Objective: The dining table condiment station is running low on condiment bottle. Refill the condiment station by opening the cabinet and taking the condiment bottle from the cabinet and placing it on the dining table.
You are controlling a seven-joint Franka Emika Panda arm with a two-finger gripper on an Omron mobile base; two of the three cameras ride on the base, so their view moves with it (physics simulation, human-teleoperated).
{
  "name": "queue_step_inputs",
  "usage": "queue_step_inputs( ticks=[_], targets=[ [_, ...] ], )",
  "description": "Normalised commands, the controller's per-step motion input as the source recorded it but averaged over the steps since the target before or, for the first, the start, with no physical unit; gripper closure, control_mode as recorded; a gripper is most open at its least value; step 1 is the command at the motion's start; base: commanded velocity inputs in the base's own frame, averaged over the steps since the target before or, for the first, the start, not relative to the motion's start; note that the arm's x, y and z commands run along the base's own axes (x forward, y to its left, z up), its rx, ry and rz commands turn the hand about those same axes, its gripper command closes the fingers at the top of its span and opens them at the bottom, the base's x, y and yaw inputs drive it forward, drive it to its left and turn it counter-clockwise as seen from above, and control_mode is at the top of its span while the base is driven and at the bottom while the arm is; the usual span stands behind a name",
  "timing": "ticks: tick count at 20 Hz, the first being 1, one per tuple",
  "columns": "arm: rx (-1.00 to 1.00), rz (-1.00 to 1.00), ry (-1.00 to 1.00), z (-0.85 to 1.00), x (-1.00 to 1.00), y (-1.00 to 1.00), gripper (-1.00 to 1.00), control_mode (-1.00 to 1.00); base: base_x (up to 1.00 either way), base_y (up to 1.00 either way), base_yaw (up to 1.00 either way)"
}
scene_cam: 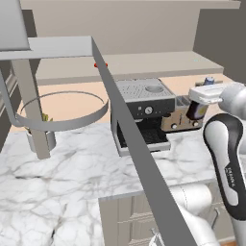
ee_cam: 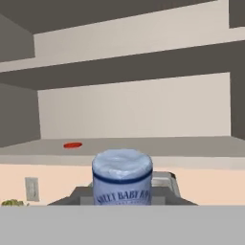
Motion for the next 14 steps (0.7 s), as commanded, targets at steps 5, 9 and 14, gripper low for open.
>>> queue_step_inputs(
  ticks=[5,9,14],
  targets=[
    [0.00,0.00,0.10,-0.27,-0.41,0.06,1.00,-1.00,0.00,0.00,0.00],
    [-0.04,0.01,0.03,-0.06,0.00,0.07,1.00,-1.00,0.00,0.00,0.00],
    [-0.06,0.01,-0.03,0.00,-0.14,0.05,1.00,1.00,-0.36,0.00,-0.11]
  ],
)
